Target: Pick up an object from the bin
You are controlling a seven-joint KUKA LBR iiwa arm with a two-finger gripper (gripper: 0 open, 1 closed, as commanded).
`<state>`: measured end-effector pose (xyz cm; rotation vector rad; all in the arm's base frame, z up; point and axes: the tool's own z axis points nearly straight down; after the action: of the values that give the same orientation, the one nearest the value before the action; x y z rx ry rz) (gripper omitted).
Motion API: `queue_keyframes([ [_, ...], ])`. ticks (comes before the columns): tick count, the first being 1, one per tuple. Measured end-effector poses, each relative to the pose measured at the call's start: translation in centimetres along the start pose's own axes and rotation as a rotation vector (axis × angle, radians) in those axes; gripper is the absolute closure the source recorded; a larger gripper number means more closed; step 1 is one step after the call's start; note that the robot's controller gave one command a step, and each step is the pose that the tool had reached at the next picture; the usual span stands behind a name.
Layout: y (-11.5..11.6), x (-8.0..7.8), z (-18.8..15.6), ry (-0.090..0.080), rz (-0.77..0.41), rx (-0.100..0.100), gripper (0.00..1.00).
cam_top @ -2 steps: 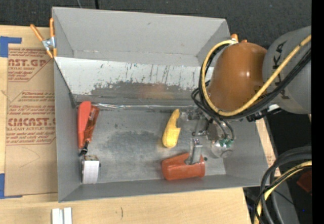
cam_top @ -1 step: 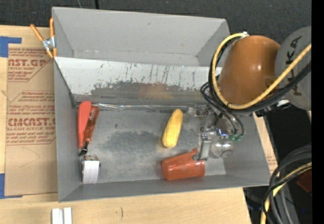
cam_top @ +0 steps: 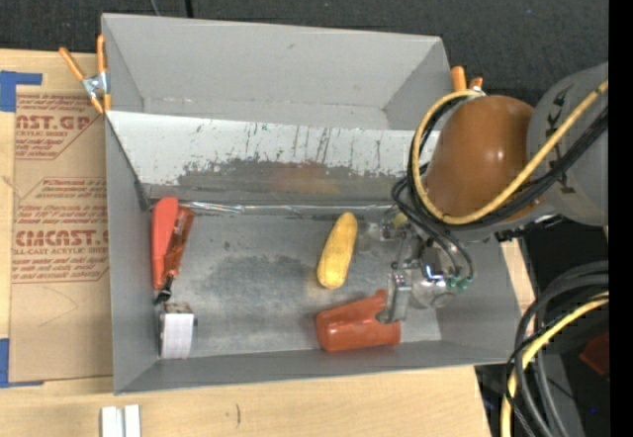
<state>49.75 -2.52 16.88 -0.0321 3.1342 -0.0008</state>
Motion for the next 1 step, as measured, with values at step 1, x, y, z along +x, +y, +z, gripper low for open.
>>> queue_keyframes([
  [1, 0.71, 0.74, 5.81, 0.007, -0.15, -0.001, 0.0],
])
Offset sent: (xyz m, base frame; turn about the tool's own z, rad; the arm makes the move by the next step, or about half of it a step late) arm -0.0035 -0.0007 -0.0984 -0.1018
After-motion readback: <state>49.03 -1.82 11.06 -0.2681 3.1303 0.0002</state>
